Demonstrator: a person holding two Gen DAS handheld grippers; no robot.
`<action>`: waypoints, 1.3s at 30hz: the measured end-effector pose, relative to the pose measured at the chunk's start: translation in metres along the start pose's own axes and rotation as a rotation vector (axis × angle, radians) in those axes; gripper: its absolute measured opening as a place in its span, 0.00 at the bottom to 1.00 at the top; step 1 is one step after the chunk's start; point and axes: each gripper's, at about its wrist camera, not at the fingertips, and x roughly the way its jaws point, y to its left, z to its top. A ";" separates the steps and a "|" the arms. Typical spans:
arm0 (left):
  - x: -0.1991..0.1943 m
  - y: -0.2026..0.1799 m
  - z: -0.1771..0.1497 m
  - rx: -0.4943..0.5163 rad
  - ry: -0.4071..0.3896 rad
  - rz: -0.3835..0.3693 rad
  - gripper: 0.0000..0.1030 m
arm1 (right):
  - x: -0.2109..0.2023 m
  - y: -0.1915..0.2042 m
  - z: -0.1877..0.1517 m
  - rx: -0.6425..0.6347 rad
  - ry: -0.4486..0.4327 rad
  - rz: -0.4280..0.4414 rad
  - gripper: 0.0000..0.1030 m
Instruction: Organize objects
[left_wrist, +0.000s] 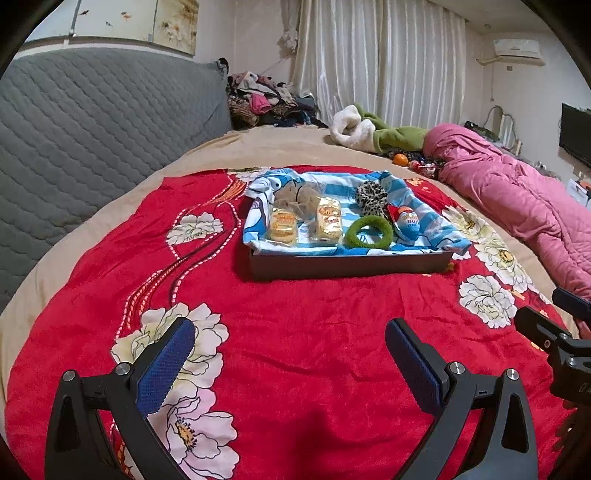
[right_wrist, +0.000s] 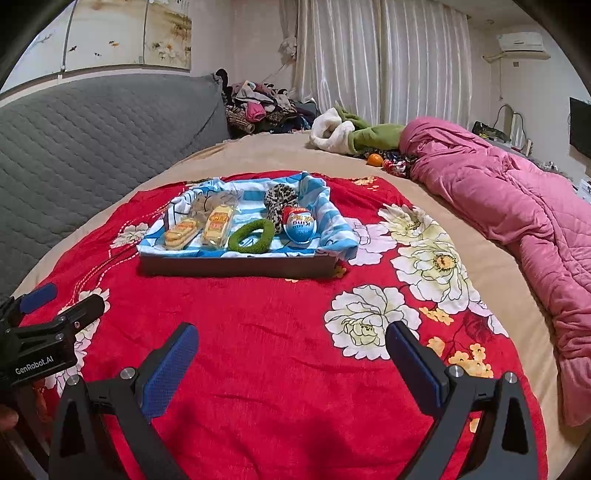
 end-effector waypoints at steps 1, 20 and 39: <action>0.001 0.000 -0.001 0.001 0.003 0.003 1.00 | 0.001 0.000 -0.001 -0.001 0.002 0.000 0.99; 0.016 0.006 -0.019 -0.007 0.031 0.011 1.00 | 0.013 0.000 -0.016 -0.001 0.026 -0.008 0.99; 0.024 0.007 -0.035 0.012 0.042 0.021 1.00 | 0.026 -0.007 -0.034 0.005 0.056 -0.015 0.99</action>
